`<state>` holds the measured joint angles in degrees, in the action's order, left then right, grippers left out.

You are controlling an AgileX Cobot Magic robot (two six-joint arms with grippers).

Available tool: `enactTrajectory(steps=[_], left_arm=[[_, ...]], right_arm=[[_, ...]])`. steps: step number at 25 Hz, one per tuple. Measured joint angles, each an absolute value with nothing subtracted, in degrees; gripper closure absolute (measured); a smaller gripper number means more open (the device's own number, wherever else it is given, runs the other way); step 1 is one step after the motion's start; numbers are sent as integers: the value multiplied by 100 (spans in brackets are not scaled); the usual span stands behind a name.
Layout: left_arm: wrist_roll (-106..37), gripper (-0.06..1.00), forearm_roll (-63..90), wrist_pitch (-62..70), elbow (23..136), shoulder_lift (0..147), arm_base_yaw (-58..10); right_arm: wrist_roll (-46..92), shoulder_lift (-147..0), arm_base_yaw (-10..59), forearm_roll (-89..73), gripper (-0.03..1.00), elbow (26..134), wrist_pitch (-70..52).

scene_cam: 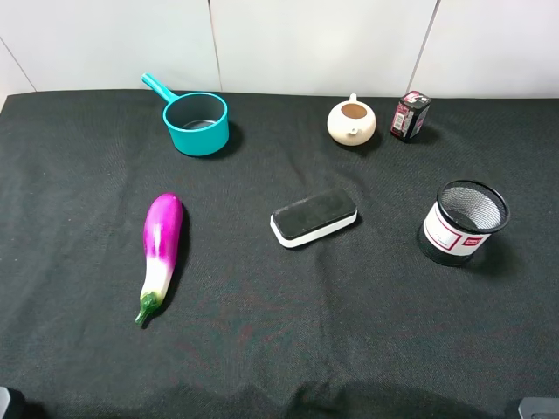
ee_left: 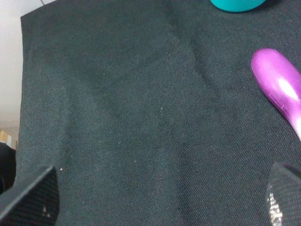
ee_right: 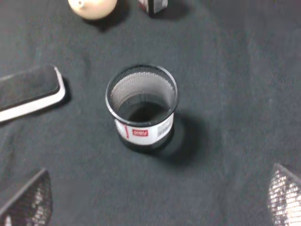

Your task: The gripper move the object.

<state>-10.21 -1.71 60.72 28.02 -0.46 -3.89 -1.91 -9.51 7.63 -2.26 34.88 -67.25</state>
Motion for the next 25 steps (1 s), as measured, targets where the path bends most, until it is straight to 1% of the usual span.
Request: enactTrajectory(steps=[5, 8, 13, 25], left_arm=[[-1021, 1, -171, 6072, 2802, -46, -389], [-1021, 1, -171, 6072, 2802, -46, -389], [-1021, 1, -171, 6072, 2802, -46, -389], [-1021, 1, -171, 6072, 2802, -46, -389]], right_arm=[[-191, -275, 763, -40, 27, 3088, -6428], [-191, 2, 763, 0, 27, 3056, -6252], [-191, 36, 763, 63, 27, 2887, -5954], [-191, 36, 763, 63, 27, 2854, -5866]])
